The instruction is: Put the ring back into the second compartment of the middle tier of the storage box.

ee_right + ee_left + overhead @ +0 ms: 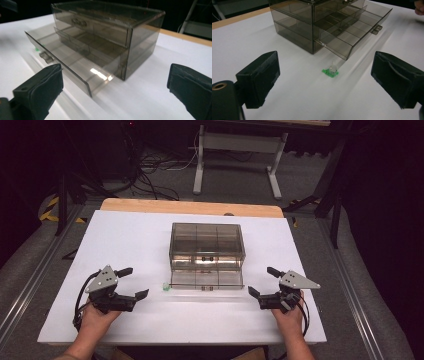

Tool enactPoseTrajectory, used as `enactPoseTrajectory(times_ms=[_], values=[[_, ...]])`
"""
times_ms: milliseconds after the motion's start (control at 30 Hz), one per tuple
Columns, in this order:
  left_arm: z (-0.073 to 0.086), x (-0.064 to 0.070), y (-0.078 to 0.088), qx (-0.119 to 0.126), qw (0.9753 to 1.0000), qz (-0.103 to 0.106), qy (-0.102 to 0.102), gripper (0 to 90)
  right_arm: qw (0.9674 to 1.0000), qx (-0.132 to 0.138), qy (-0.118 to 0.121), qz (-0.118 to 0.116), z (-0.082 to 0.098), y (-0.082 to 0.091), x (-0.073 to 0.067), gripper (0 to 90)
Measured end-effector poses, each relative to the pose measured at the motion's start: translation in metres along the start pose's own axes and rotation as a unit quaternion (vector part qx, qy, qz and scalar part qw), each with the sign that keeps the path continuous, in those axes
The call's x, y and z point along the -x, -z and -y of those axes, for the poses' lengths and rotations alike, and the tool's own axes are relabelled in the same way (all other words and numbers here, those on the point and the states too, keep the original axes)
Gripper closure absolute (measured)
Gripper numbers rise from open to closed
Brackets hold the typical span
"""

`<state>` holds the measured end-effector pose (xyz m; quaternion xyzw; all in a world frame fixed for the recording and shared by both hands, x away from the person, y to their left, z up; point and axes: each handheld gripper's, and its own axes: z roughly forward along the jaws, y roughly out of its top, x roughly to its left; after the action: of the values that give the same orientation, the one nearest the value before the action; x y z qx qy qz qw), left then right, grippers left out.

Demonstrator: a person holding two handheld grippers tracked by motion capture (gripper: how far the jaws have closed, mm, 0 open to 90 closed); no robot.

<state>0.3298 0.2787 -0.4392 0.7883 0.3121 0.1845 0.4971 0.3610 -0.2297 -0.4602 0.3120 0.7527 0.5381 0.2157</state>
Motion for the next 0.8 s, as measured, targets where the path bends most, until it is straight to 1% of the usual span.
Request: enactPoseTrajectory(times_ms=[33,67,100,200,233,333,500,533,600,633,667,733,767,800], values=[[-0.002,-0.001,0.000,-0.001,1.0000,0.002,0.000,10.8,1.0000,-0.007,-0.002,0.001,0.004,-0.003,0.001,0.8],[-0.003,-0.001,-0.001,-0.004,1.0000,0.002,0.002,10.8,1.0000,-0.007,-0.002,0.001,0.004,-0.003,0.001,0.8],[-0.005,-0.001,-0.001,-0.006,1.0000,0.001,-0.001,11.3,0.9999,-0.012,-0.005,0.001,0.008,-0.005,0.002,0.7],[-0.007,-0.003,-0.003,-0.011,0.9999,0.006,0.003,13.6,0.9999,-0.010,-0.007,0.002,0.008,-0.006,0.003,0.6],[-0.010,-0.004,-0.004,-0.017,0.9998,0.012,0.002,14.2,0.9999,-0.011,-0.010,0.003,0.009,-0.006,0.004,0.6],[-0.011,-0.004,-0.006,-0.021,0.9997,0.015,0.005,14.6,0.9998,-0.012,-0.013,0.004,0.010,-0.007,0.005,0.5],[-0.014,-0.006,-0.011,-0.031,0.9992,0.024,0.007,17.2,0.9998,-0.015,-0.011,0.007,0.010,-0.008,0.004,0.5],[-0.015,-0.005,-0.014,-0.039,0.9988,0.028,0.011,18.3,0.9998,-0.016,-0.010,0.007,0.010,-0.008,0.004,0.5],[-0.016,-0.006,-0.016,-0.043,0.9986,0.031,0.011,20.3,0.9998,-0.017,-0.009,0.008,0.010,-0.009,0.004,0.5],[-0.017,-0.007,-0.018,-0.048,0.9983,0.031,0.012,20.3,0.9998,-0.017,-0.008,0.006,0.010,-0.009,0.004,0.5],[-0.018,-0.008,-0.022,-0.056,0.9977,0.037,0.014,22.2,0.9998,-0.019,-0.007,0.005,0.010,-0.010,0.003,0.5],[-0.018,-0.008,-0.024,-0.060,0.9974,0.038,0.014,23.4,0.9998,-0.019,-0.006,0.005,0.010,-0.010,0.003,0.5],[-0.019,-0.009,-0.027,-0.063,0.9970,0.042,0.017,25.9,0.9998,-0.020,-0.006,0.004,0.010,-0.010,0.003,0.5],[-0.020,-0.009,-0.029,-0.066,0.9966,0.046,0.019,25.9,0.9998,-0.020,-0.006,0.004,0.010,-0.010,0.003,0.5]])
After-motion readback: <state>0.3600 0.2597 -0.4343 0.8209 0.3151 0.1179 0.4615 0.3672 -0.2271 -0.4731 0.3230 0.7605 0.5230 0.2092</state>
